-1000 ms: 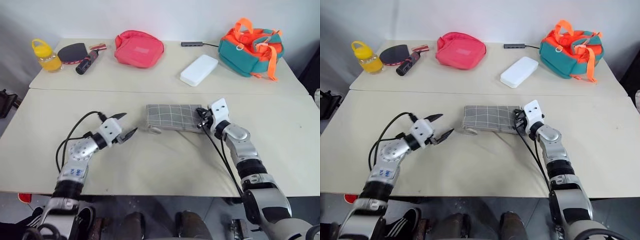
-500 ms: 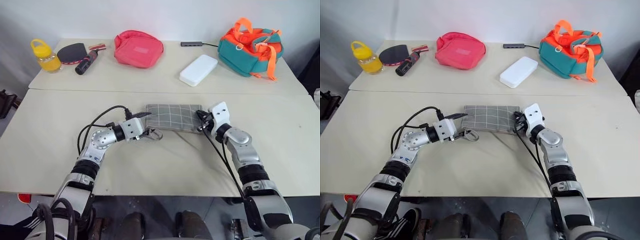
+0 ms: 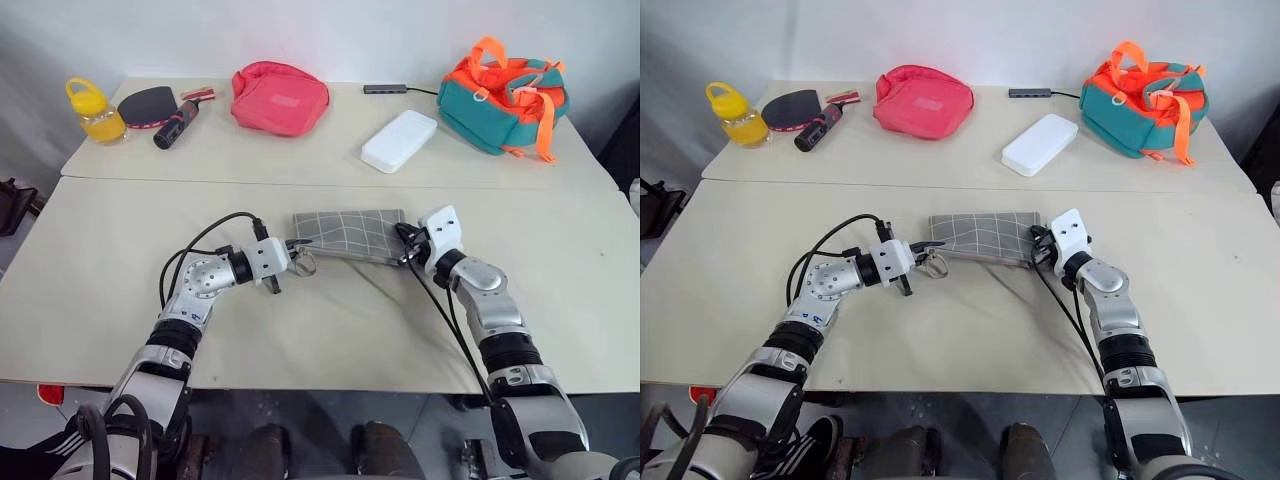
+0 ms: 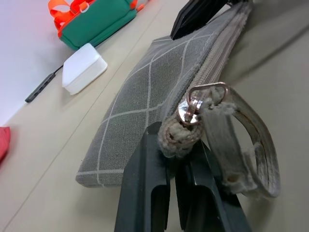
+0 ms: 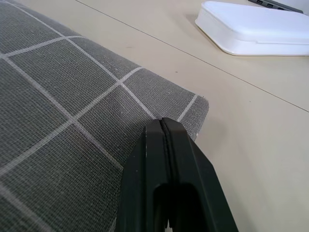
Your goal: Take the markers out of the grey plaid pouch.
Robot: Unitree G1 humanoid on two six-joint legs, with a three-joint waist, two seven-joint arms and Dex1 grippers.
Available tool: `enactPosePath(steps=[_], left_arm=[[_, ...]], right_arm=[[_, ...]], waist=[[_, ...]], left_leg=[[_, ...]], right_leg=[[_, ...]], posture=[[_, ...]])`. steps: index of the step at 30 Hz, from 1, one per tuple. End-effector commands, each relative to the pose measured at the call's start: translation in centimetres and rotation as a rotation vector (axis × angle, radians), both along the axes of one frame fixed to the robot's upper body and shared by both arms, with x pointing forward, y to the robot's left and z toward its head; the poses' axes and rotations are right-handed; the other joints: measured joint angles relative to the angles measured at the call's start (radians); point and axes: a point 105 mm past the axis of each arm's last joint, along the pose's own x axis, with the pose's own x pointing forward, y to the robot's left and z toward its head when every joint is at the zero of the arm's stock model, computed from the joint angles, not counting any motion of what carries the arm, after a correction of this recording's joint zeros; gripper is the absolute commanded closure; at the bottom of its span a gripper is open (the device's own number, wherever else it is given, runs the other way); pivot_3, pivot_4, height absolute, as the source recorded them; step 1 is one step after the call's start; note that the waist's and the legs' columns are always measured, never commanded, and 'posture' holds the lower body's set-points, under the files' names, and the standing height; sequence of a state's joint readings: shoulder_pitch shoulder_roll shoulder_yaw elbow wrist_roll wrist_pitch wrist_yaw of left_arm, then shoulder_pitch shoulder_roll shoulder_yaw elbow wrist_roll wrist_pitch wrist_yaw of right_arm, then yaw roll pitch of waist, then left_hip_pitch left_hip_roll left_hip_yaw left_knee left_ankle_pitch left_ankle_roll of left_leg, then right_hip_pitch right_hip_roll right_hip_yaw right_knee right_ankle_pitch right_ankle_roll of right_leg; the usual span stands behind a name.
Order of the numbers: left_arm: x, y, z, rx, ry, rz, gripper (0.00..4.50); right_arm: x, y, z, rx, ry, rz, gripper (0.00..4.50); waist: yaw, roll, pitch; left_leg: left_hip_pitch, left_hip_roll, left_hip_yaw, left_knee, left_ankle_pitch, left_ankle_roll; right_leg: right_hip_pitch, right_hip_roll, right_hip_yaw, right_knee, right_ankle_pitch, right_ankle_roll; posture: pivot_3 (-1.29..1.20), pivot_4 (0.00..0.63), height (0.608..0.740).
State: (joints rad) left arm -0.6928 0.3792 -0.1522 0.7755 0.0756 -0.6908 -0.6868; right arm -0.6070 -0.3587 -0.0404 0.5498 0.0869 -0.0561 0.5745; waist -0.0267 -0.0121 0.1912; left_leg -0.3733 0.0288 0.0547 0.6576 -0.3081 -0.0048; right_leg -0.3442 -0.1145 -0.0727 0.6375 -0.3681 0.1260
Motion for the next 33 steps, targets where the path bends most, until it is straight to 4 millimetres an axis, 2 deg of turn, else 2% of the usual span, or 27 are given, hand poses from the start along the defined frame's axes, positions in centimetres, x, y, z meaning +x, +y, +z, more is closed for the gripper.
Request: enactPosePath(steps=[1, 4, 7, 9, 11, 13, 16, 24, 32, 33], left_arm=[[-0.5, -0.8, 1.3, -0.040, -0.041, -0.016, 4.50], [-0.7, -0.9, 1.5, -0.037, -0.051, 0.009, 4.50], [-1.1, -1.2, 1.0, -0.050, -0.024, 0.048, 4.50], [-1.7, -1.5, 0.6, -0.047, -0.013, 0.064, 4.50], [-2.2, -1.8, 0.5, -0.065, 0.003, 0.082, 4.50], [-2.7, -2.3, 0.5, -0.068, 0.009, 0.089, 4.50], [-3.3, -2.9, 0.8, -0.089, 0.024, 0.087, 4.50], [-3.2, -2.8, 1.6, -0.091, 0.040, 0.103, 4.50], [-3.1, -1.8, 1.7, -0.143, 0.077, 0.145, 4.50], [-3.2, -1.8, 1.8, -0.172, 0.106, 0.129, 4.50]], right_arm=[[-1.1, 0.6, 3.2, 0.017, -0.100, 0.108, 3.90], [-3.3, 1.7, 5.3, -0.037, -0.186, 0.252, 2.86], [-7.1, 3.7, 5.6, -0.184, -0.235, 0.446, 1.84], [-9.6, 5.1, 5.3, -0.226, -0.246, 0.544, 1.84], [-11.0, 6.3, 4.4, -0.353, -0.295, 0.584, 1.84], [-10.9, 6.5, 3.6, -0.498, -0.373, 0.543, 1.84], [-8.8, 5.6, 3.2, -0.627, -0.472, 0.392, 1.84], [-6.4, 5.0, 2.7, -0.736, -0.577, 0.303, 1.84], [-5.9, 5.5, 3.5, -0.678, -0.585, 0.304, 4.49], [-5.9, 5.4, 3.5, -0.676, -0.583, 0.299, 4.49]], waist=[[0.000, 0.000, 0.000], [0.000, 0.000, 0.000], [0.002, 0.000, 0.000], [0.004, 0.000, 0.000], [0.003, 0.000, 0.000], [0.002, 0.000, 0.000], [0.004, 0.000, 0.000], [0.005, 0.000, 0.000], [0.003, 0.000, 0.000], [0.003, 0.000, 0.000]], left_leg=[[-0.001, 0.000, 0.000, 0.000, 0.000, 0.000], [-0.002, 0.000, -0.001, 0.000, 0.000, 0.000], [-0.003, 0.000, -0.002, 0.000, 0.000, 0.000], [-0.003, 0.000, -0.002, -0.001, 0.000, 0.000], [-0.002, 0.000, -0.002, -0.001, 0.000, 0.000], [-0.002, 0.000, -0.002, 0.000, 0.000, 0.000], [-0.002, -0.001, -0.001, 0.002, 0.001, 0.001], [-0.002, -0.001, -0.001, 0.004, 0.001, 0.001], [-0.002, 0.000, -0.001, 0.004, 0.001, 0.001], [-0.002, 0.000, -0.001, 0.004, 0.001, 0.001]], right_leg=[[0.000, 0.000, 0.000, 0.000, 0.000, 0.000], [-0.001, 0.000, -0.001, 0.000, 0.000, 0.000], [-0.001, 0.000, -0.001, -0.001, 0.000, 0.000], [-0.001, 0.000, -0.002, -0.002, 0.000, 0.000], [-0.001, 0.000, -0.002, -0.002, 0.000, 0.000], [0.000, 0.000, -0.002, -0.002, 0.000, 0.000], [0.000, -0.001, -0.001, -0.002, 0.000, 0.000], [0.000, -0.001, -0.001, -0.004, 0.000, 0.000], [0.001, 0.000, -0.002, -0.002, 0.000, 0.000], [0.001, -0.001, -0.002, -0.001, 0.000, 0.000]], posture=[[0.00, 0.150, 0.740], [0.00, 0.150, 0.740], [0.00, 0.150, 0.740], [0.00, 0.150, 0.740], [0.00, 0.150, 0.740], [0.00, 0.150, 0.740], [0.00, 0.150, 0.740], [0.00, 0.150, 0.740], [0.00, 0.150, 0.740], [0.00, 0.150, 0.740]])
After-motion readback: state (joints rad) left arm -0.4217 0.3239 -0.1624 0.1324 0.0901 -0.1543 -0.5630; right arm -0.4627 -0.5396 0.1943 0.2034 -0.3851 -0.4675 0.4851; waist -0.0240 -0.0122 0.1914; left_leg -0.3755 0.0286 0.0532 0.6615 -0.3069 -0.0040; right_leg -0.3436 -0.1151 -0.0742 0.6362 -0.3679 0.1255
